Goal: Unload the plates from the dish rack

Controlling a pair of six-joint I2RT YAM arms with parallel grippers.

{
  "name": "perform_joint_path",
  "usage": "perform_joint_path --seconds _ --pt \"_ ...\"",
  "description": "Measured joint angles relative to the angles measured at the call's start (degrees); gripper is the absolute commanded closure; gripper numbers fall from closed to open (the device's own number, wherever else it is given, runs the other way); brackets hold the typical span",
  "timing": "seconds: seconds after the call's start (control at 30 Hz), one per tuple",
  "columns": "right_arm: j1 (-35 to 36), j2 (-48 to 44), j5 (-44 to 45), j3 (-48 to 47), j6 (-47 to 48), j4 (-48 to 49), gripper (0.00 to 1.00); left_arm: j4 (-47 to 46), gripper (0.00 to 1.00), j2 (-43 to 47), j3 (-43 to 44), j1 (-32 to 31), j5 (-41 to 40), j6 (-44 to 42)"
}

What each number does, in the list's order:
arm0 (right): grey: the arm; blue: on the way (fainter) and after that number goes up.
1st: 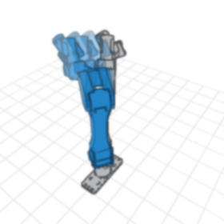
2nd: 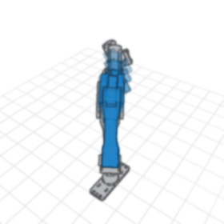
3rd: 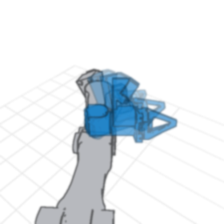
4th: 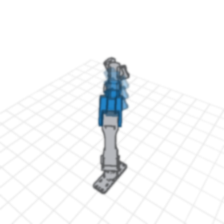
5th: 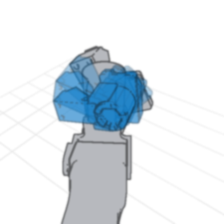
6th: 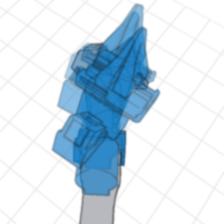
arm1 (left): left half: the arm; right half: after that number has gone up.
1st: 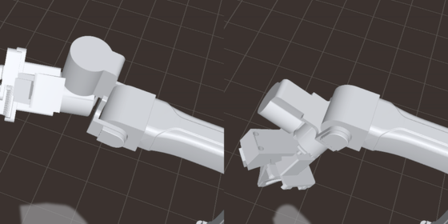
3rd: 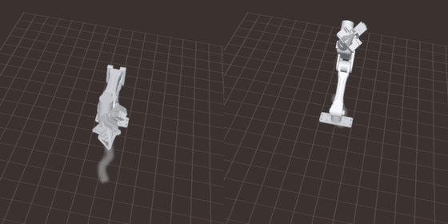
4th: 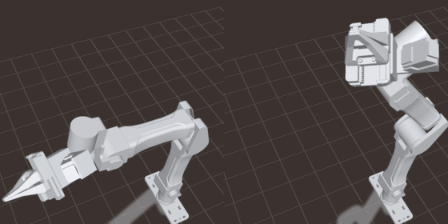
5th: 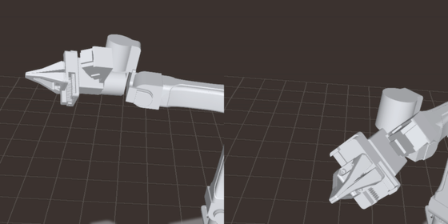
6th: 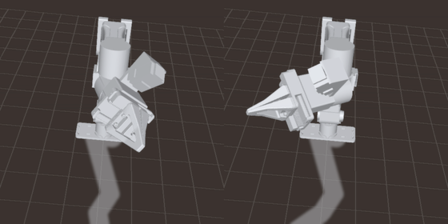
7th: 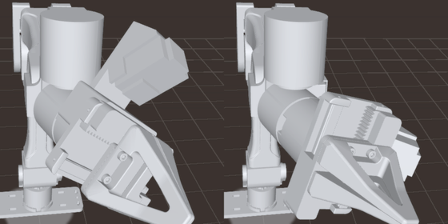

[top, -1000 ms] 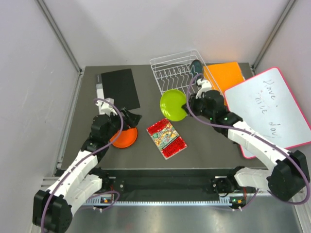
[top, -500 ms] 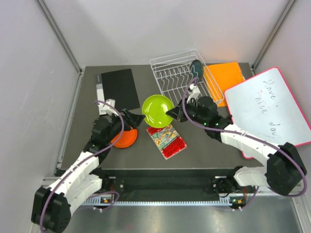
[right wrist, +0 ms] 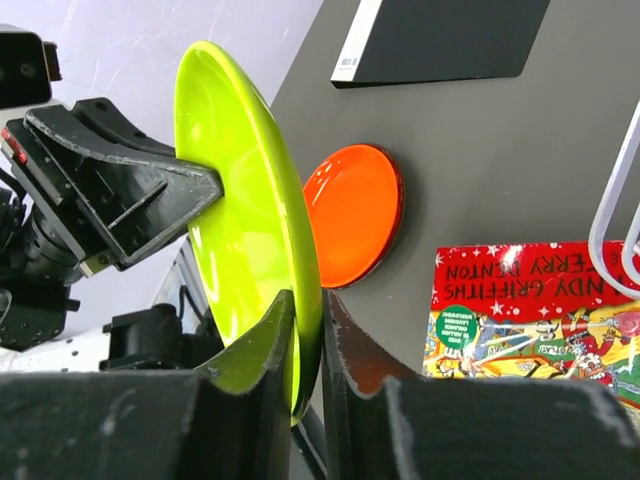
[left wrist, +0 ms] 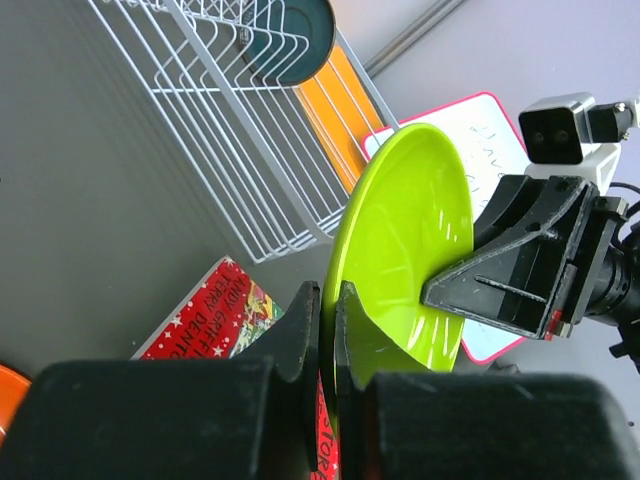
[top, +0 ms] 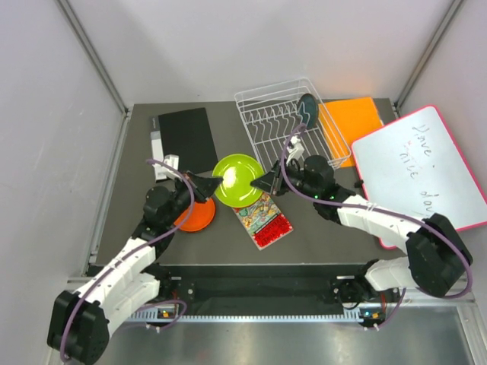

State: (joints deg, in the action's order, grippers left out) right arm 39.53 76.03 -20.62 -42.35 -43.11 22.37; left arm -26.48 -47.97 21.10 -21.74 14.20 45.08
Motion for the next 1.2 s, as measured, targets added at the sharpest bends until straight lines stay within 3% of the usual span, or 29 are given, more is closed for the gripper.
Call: perform_joint_path --seconds 0.07,0.1,0.27,0.5,0.73,1.2 --pt "0.0 0.0 0.0 0.0 0.1 0.0 0.58 0.7 1.00 0.8 0.0 -0.1 -0.5 -0.1" --pt "0.2 0.0 0.0 0.0 0.5 0.1 0.47 1.8 1.00 1.5 0.0 -0.2 -1.5 -0.7" --pt "0.0 -1.7 2.9 -0.6 4.9 -5.4 0.38 12.7 1.00 6.3 0.2 -0.4 -11.2 -3.2" --pt "-7.8 -8.2 7.9 -5.1 13.0 -17.0 0.38 31.5 1.00 12.9 1.9 -0.4 -30.1 -4.0" --pt "-16.0 -10.0 7.4 -7.8 16.8 -20.9 0.38 42.6 1.00 16.8 1.4 -0.4 -40.2 -0.7" --pt "-20.8 -3.1 4.0 -13.2 19.5 -23.3 0.39 46.3 0.99 15.5 -3.1 -0.4 -45.3 1.9"
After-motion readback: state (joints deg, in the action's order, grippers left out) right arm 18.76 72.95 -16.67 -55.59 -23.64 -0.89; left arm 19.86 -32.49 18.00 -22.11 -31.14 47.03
